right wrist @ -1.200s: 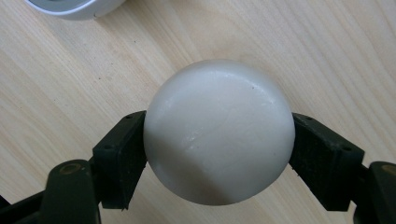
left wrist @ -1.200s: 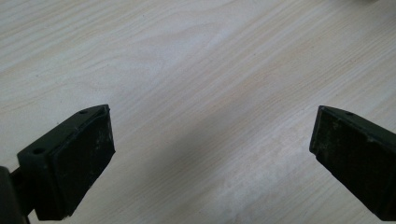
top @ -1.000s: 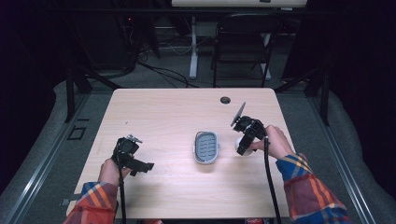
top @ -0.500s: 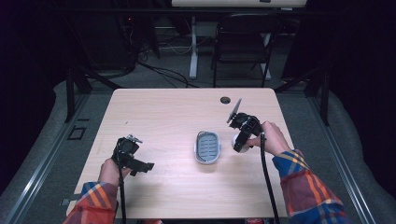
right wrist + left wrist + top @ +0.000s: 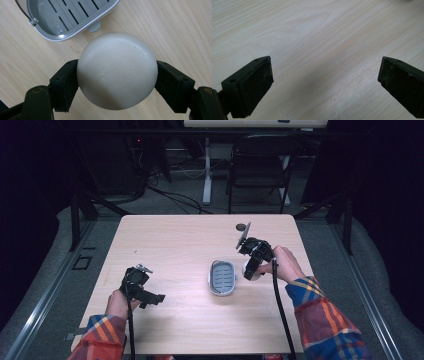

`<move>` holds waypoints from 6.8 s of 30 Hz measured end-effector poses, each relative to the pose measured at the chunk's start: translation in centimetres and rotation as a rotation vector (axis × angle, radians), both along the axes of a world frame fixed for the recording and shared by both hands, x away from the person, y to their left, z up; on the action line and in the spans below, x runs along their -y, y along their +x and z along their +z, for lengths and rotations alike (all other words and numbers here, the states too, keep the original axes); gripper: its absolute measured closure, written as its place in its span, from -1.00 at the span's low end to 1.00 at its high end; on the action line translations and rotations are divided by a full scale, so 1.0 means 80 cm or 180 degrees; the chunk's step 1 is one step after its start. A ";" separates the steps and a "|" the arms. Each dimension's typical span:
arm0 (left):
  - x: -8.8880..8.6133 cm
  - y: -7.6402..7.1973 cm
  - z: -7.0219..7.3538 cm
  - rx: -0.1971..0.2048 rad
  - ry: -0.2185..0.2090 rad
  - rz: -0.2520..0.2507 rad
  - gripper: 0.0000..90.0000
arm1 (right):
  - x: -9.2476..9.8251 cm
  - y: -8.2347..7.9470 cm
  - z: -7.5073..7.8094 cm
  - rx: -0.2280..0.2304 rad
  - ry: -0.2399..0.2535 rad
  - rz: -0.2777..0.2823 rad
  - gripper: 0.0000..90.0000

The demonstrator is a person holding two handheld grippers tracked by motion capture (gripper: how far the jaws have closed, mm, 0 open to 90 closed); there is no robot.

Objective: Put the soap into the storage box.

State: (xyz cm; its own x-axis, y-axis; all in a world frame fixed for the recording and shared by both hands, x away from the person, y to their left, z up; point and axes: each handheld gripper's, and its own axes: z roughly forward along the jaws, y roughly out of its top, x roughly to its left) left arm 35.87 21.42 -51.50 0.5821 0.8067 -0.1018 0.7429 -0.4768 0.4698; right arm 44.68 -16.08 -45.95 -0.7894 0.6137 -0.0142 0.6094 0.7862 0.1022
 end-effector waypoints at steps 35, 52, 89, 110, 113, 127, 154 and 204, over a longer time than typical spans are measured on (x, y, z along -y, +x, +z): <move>0.001 0.000 0.000 -0.0007 -0.0012 -0.0016 -1.00 | -0.071 0.013 0.009 0.0003 -0.0012 0.0323 -0.48; 0.001 0.001 0.000 -0.0012 -0.0011 -0.0026 -1.00 | -0.098 0.017 -0.003 -0.0056 -0.0038 0.0423 -0.48; 0.002 0.001 -0.001 -0.0030 0.0002 -0.0043 -1.00 | -0.116 0.029 -0.047 -0.0161 0.0047 0.0449 -0.48; 0.004 0.002 -0.002 -0.0031 0.0010 -0.0068 -1.00 | -0.110 0.027 -0.052 -0.0112 0.0066 0.0414 -0.48; 0.004 0.002 -0.002 -0.0033 0.0009 -0.0069 -1.00 | -0.109 0.026 -0.051 -0.0103 0.0078 0.0420 -0.50; 0.007 0.003 -0.002 -0.0039 0.0009 -0.0109 -1.00 | -0.097 0.012 -0.026 0.0021 0.0233 0.0439 -0.68; 0.007 0.002 -0.002 -0.0048 0.0025 -0.0108 -1.00 | -0.020 -0.036 0.019 0.0235 0.0412 0.0287 -0.82; 0.015 0.000 -0.007 -0.0143 0.0119 -0.0238 -1.00 | 0.161 -0.113 -0.078 0.0337 0.0058 -0.0678 -0.87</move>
